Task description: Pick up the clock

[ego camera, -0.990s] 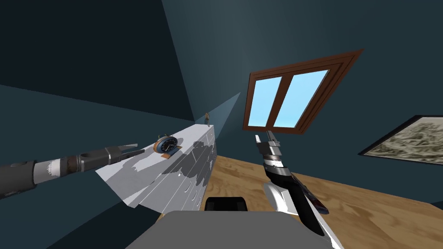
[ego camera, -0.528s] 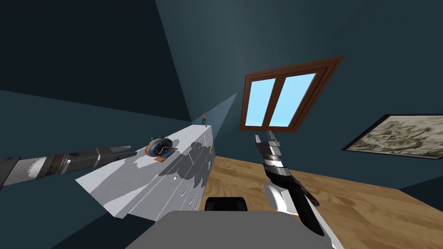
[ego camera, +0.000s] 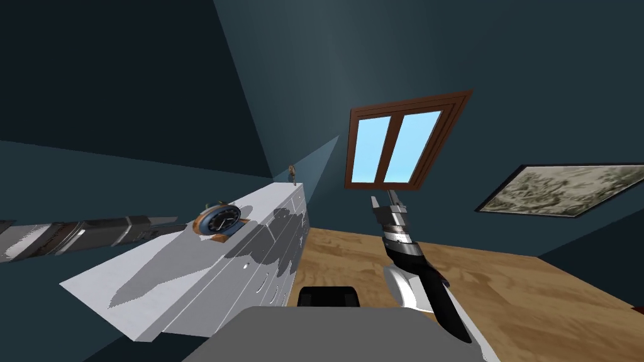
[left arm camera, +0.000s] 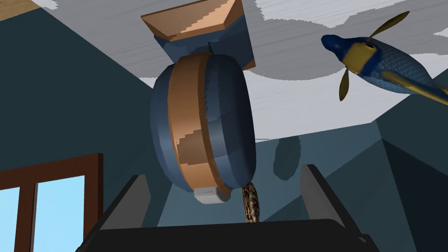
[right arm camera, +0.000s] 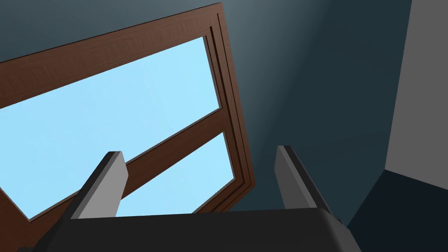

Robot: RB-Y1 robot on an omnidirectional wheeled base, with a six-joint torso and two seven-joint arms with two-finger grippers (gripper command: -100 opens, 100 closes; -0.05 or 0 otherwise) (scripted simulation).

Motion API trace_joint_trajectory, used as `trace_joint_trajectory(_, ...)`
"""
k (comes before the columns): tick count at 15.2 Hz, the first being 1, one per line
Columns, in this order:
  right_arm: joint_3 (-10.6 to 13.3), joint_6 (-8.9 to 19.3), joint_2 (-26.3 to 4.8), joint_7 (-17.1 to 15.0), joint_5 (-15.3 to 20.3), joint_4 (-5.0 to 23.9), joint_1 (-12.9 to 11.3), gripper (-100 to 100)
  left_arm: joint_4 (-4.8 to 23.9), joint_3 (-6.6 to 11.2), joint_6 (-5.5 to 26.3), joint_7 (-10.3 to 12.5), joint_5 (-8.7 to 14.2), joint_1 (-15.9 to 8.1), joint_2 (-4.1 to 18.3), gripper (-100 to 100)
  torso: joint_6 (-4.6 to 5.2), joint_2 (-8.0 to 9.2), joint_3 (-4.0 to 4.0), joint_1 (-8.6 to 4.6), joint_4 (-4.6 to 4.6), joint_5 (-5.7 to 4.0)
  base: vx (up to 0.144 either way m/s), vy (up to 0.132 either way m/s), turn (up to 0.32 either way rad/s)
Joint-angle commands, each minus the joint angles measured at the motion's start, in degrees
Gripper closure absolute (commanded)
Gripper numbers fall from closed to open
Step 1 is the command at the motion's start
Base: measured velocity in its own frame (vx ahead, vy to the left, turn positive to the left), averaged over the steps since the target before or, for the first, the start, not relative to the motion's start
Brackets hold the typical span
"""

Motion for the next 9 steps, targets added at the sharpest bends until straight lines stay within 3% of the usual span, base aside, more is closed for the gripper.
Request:
trace_joint_trajectory(1,0.00,0.00,0.00,0.00,0.00,0.00,0.00,0,1.17,1.06,-1.64,1.62,-1.24,0.98,0.90,-100,0.00,0.00,0.00,0.00,0.00,0.00,0.005,-0.018,-0.104)
trace_joint_trajectory(4,0.00,0.00,0.00,0.00,0.00,0.00,0.00,0,4.10,3.47,-5.08,5.05,-4.00,3.20,3.17,-100,-0.02,0.01,0.01,0.00,0.01,0.00,0.006,-0.021,-0.115)
trace_joint_trajectory(9,0.00,0.00,0.00,0.00,0.00,0.00,0.00,0,6.80,5.56,-8.25,8.26,-6.52,5.23,5.18,-100,0.00,0.01,0.00,-0.04,0.00,-0.01,0.004,-0.026,-0.113)
